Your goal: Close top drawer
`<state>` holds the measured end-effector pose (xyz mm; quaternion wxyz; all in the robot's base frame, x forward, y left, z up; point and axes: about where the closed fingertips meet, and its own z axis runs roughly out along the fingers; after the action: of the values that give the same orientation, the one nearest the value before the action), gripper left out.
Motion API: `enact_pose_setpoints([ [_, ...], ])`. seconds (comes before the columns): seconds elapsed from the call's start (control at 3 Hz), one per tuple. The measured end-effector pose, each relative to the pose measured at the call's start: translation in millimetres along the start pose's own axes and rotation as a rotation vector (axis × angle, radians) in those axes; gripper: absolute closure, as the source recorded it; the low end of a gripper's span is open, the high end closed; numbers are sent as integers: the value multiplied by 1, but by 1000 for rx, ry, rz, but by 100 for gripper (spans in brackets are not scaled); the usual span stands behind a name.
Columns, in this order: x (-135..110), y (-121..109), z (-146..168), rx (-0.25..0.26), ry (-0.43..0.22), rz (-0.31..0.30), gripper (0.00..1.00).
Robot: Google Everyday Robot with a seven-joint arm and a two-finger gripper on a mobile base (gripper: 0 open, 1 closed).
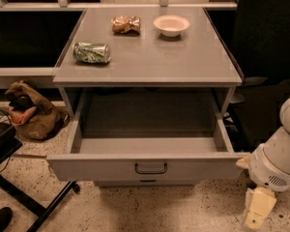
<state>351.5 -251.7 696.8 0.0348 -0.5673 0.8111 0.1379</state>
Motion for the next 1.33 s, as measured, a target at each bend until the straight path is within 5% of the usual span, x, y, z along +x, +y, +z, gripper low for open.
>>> enact_pose_setpoints([
  [0.67,0,-1,16,-29,2,-8,0],
  [1.33,-26,-16,99,-181,1,-103,0],
])
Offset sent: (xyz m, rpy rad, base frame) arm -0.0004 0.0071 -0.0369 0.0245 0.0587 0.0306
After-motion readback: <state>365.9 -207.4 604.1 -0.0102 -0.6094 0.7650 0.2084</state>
